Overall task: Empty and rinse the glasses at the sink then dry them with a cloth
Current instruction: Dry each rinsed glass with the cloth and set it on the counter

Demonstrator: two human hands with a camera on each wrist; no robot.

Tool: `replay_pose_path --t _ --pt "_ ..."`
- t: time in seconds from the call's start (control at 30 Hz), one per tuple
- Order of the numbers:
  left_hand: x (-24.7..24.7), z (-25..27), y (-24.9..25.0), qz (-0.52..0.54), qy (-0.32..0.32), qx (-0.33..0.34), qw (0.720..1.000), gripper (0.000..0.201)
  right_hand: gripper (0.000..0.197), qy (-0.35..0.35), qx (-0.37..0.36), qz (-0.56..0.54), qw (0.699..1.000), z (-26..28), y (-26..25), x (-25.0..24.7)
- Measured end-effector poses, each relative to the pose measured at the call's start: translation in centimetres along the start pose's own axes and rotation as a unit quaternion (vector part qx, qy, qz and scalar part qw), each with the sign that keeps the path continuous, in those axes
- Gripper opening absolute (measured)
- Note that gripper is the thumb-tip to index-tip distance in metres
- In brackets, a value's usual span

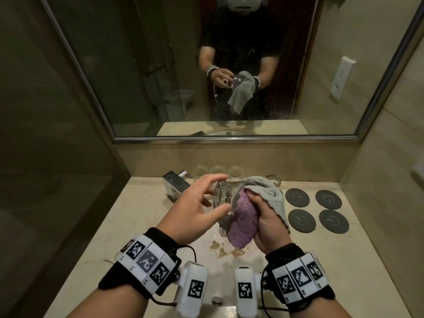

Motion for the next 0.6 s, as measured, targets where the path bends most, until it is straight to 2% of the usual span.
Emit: replay_pose_path --t 0.1,0.17,0.3,0.37,0.5,0.53,0.6 --pt "0.0 -0.3 -0.9 0.067 0.014 -0.084 0.994 0.062 0.054 0.007 -0.019 0.037 0.999 -0.3 0.1 -0.5" --pt "0.0 -0.6 -1.0 0.091 0.026 -0.108 0.990 0.054 0.059 0.026 -0.052 0.042 0.997 -0.4 0.2 -1.0" --pt "-0.1 -0.4 0.5 0.002 0.024 -0.025 0.999 0.038 0.071 0.014 -0.007 -0.015 1.000 -0.5 0.7 -1.0" --pt "0.1 -0.3 0.5 -0.002 0.020 -0.005 1.000 0.048 0.067 -0.002 0.006 -0.031 1.000 -0.4 0.5 -0.8" --pt "0.8 -0.5 -1.1 0.098 0.005 -0.123 0.988 0.063 0.035 0.022 -0.029 0.008 0.999 -0.2 -0.1 -0.8" --pt "0.9 -0.6 -1.2 0.110 -0.001 -0.131 0.985 0.061 0.038 0.022 -0.036 0.019 0.999 -0.2 0.0 -0.7" --pt "0.9 -0.4 -0.8 0.107 -0.004 -0.104 0.989 0.047 0.055 0.014 -0.024 0.019 0.999 -0.2 0.5 -0.7"
Point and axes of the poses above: each hand's wrist, its own z-axis away from the middle knuckle, its own x-axis out of the palm, y = z × x, the point moved 8 cm from there along -z, towards the middle knuckle, and after that the axes turned 2 degrees about -y, right-handed, at the moved point
